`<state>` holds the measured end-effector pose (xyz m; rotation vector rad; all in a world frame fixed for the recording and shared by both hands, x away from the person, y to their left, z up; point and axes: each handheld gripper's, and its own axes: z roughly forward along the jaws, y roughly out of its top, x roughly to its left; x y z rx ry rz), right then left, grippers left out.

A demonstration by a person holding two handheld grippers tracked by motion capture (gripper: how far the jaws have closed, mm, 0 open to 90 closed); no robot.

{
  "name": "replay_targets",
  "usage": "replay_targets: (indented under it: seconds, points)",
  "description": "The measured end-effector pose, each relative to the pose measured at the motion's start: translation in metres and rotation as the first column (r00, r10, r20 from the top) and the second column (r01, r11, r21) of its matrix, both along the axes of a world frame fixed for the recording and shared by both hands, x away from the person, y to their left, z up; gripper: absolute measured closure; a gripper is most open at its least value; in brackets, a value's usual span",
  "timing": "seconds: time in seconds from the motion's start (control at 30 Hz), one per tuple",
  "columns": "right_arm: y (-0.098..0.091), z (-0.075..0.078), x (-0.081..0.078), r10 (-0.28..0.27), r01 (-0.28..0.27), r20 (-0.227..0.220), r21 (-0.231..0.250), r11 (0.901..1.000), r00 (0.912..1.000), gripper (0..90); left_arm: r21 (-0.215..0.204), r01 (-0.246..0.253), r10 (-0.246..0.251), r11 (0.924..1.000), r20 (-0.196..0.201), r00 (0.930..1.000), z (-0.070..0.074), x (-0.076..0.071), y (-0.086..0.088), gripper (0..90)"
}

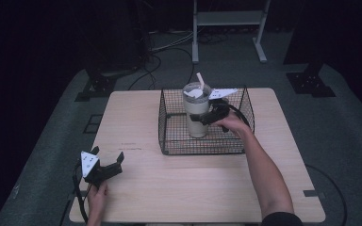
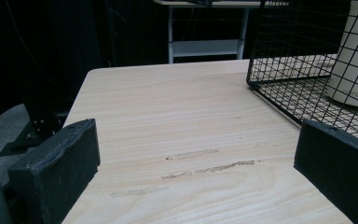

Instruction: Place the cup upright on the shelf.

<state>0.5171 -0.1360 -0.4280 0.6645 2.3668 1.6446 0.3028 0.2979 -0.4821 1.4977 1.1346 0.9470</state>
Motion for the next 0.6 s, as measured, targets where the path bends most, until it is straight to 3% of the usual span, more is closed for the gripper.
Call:
replay_targets:
  seconds: [0.6]
  points:
    - [-0.003, 0.005, -0.012, -0.026, 0.026, 0.008, -0.026, 0.9993, 0.9996, 0.6, 0.001, 0.003, -0.003, 1.0000, 0.000, 1.0000, 0.000, 0.000, 0.000, 0.0]
